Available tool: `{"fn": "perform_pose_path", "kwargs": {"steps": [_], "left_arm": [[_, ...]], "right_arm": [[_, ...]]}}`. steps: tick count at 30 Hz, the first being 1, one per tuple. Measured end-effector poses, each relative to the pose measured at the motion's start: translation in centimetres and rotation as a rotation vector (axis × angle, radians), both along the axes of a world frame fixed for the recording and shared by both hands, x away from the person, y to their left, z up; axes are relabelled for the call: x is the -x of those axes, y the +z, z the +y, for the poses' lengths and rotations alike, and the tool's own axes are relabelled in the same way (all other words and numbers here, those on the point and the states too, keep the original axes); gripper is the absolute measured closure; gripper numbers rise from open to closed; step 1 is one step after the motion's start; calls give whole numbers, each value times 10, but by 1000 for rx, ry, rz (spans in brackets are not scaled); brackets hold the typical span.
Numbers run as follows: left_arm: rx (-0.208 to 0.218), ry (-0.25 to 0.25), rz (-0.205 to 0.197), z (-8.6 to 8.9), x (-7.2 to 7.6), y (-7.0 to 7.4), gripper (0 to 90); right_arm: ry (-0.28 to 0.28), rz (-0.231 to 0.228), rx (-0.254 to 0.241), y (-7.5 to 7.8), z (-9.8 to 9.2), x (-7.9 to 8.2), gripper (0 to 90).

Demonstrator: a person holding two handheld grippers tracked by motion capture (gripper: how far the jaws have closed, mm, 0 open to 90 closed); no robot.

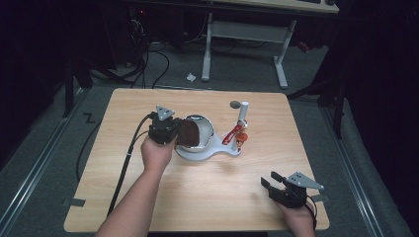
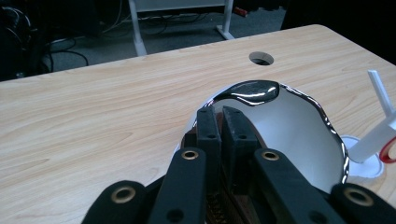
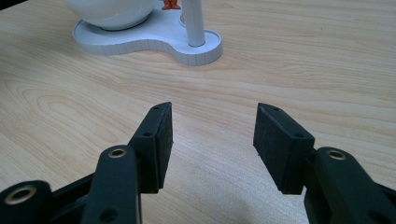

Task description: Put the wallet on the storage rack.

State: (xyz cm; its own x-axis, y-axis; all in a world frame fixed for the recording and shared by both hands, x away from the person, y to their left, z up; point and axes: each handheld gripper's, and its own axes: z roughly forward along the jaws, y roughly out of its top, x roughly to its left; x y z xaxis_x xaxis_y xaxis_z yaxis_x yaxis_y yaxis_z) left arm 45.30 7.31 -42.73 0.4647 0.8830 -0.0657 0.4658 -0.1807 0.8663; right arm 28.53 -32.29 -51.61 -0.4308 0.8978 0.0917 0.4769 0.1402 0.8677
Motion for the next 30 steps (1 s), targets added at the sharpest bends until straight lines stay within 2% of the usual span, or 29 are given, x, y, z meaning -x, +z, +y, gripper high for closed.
{"fn": "perform_pose_path", "kwargs": {"steps": [5,10,18,25,30], "left_arm": [[-11,-2,10,-9,-6,-8,859],[8,8,3,-13,-8,-14,838],[52,-4,-4,-10,-8,-8,669],[76,-18,-21,-8,-7,-2,599],[64,-26,-27,-6,-4,1,547]], "right_arm": [[2,-2,0,0,0,1,477],[0,-3,-2,0,-1,0,477],[4,-3,-1,0,0,1,476],[3,-1,-3,0,0,0,477],[6,-1,-1,0,1,0,476]]}}
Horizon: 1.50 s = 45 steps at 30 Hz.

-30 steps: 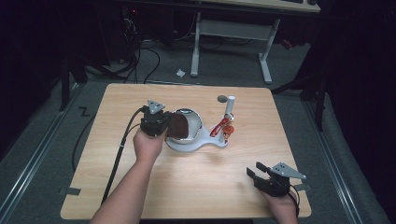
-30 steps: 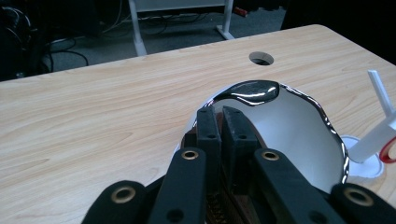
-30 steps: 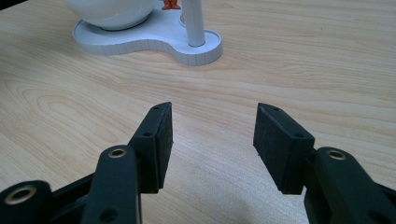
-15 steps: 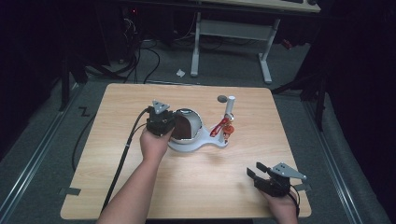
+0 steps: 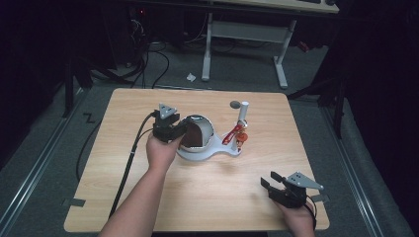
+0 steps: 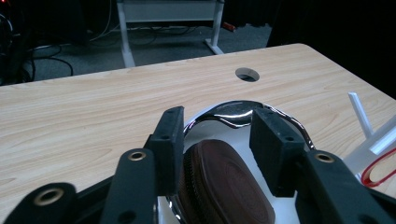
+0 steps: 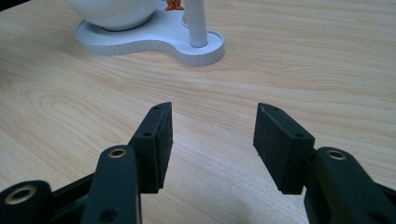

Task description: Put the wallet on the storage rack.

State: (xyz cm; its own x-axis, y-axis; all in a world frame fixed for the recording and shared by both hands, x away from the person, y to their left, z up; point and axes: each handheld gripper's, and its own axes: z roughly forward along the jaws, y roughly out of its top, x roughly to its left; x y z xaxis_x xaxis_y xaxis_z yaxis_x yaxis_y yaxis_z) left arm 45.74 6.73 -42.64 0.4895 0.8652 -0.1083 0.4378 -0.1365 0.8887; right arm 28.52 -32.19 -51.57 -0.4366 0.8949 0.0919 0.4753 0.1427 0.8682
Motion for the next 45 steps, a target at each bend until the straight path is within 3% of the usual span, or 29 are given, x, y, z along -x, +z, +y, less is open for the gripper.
{"fn": "perform_pose_path", "kwargs": {"steps": [13,17,23,28,32,36,43,45], "left_arm": [[5,-61,-4,7,15,11,420],[-2,-71,-26,14,24,15,372],[37,-92,-31,34,41,19,311],[66,-97,-32,61,59,16,293],[67,-106,-15,86,75,1,292],[50,-99,27,112,92,-23,287],[-52,-72,125,155,130,-80,275],[-65,-50,103,163,153,-94,280]], "right_arm": [[3,9,8,-2,2,-2,476],[-8,9,6,-2,0,-1,477],[1,15,19,-4,3,-3,477],[13,21,23,-6,6,-4,477],[16,19,28,-5,7,-4,476],[9,22,29,-6,7,-8,476],[0,38,46,-9,8,-9,476],[-2,38,54,-10,9,-8,476]]}}
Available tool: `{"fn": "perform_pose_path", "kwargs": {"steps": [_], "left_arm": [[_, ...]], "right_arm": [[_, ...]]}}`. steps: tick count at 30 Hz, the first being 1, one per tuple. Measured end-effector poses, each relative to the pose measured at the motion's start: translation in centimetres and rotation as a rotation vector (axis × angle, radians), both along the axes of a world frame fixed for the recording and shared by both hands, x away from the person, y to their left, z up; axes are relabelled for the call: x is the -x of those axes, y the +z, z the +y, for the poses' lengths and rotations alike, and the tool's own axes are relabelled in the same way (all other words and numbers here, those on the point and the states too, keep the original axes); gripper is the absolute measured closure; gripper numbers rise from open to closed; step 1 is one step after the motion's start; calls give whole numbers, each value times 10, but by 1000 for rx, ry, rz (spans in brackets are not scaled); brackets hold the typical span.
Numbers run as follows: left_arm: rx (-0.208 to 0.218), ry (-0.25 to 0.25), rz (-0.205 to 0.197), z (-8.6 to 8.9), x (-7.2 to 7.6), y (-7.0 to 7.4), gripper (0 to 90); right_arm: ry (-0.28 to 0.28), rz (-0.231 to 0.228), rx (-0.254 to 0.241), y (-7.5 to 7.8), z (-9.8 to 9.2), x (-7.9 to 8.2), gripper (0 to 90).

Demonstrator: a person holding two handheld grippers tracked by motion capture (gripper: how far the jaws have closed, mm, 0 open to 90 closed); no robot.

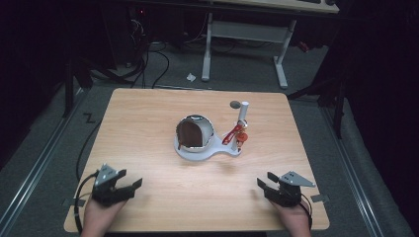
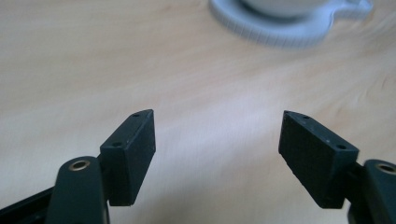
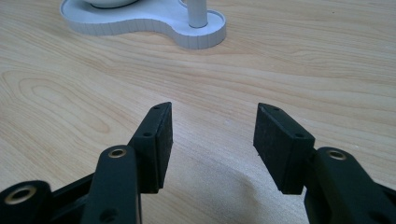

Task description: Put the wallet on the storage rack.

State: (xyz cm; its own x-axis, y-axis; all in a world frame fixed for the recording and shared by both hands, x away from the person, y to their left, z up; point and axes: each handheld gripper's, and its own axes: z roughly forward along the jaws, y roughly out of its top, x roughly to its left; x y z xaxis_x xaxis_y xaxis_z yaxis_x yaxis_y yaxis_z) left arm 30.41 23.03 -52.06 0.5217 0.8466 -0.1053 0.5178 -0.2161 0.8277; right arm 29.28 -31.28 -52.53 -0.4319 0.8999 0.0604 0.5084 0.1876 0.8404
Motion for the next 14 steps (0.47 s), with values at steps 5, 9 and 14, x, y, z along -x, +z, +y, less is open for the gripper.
{"fn": "perform_pose_path", "kwargs": {"steps": [5,9,14], "left_arm": [[-97,-56,8,0,23,0,289],[-69,-54,23,0,17,-3,289],[-27,-52,53,6,11,-7,275]], "right_arm": [[-17,-4,9,2,1,2,475],[-25,-5,31,2,3,1,475],[-30,-7,36,2,5,1,473]]}}
